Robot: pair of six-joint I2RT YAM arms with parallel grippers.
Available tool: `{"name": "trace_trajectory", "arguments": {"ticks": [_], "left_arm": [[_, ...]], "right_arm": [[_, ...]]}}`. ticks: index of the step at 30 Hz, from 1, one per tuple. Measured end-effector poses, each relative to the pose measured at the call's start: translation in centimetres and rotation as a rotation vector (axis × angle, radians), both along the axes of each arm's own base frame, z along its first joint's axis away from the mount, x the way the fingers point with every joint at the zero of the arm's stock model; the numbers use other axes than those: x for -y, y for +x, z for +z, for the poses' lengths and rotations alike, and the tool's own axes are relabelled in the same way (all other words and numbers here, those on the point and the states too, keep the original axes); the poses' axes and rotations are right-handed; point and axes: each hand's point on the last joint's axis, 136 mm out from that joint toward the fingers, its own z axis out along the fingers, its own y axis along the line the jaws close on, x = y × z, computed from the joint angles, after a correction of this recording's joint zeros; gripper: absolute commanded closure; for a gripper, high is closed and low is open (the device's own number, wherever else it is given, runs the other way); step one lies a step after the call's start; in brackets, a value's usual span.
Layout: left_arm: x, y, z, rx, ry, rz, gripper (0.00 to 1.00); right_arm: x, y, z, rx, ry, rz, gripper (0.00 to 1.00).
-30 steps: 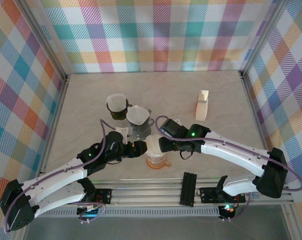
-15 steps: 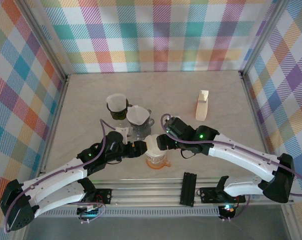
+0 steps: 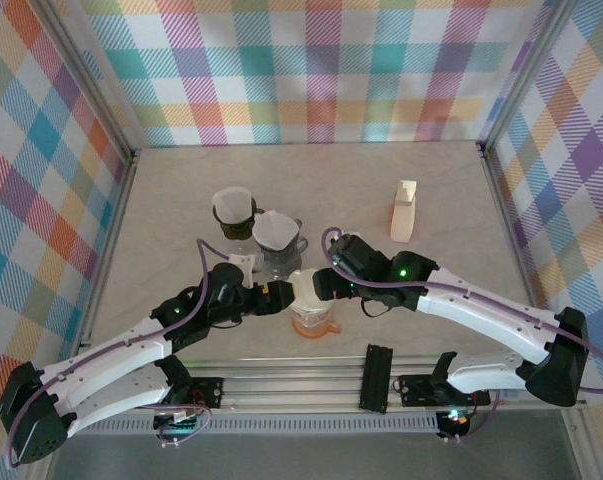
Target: Place the coffee filter in the dripper
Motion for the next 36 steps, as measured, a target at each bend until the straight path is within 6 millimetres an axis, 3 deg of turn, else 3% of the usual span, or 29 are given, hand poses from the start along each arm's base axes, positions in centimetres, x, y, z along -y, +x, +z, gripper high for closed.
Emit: {"name": "trace_trajectory", "arguments": {"ticks": [10, 22, 29, 36], "left_arm": [[-0.1, -0.1, 0.6, 0.011, -0.018, -0.001, 0.22], [-2.1, -0.7, 4.4, 0.106, -0.069, 0.04, 0.15], [-6.4, 0.0, 6.9, 0.188, 0.024, 0.199, 0.07], [-12.1, 1.2, 8.3, 0.245, 0.18, 0.43, 0.03]], "right_arm": [[-0.1, 0.0, 0.0, -0.001, 0.004, 0.002, 0.15], [0.3, -0.1, 2.7, 0.075, 0.079, 0.017, 0.14], [1.4, 0.2, 3.8, 0.139, 0.088, 0.002, 0.14], [2.0, 0.1, 2.7, 0.153, 0.082, -0.008, 0.13]]}}
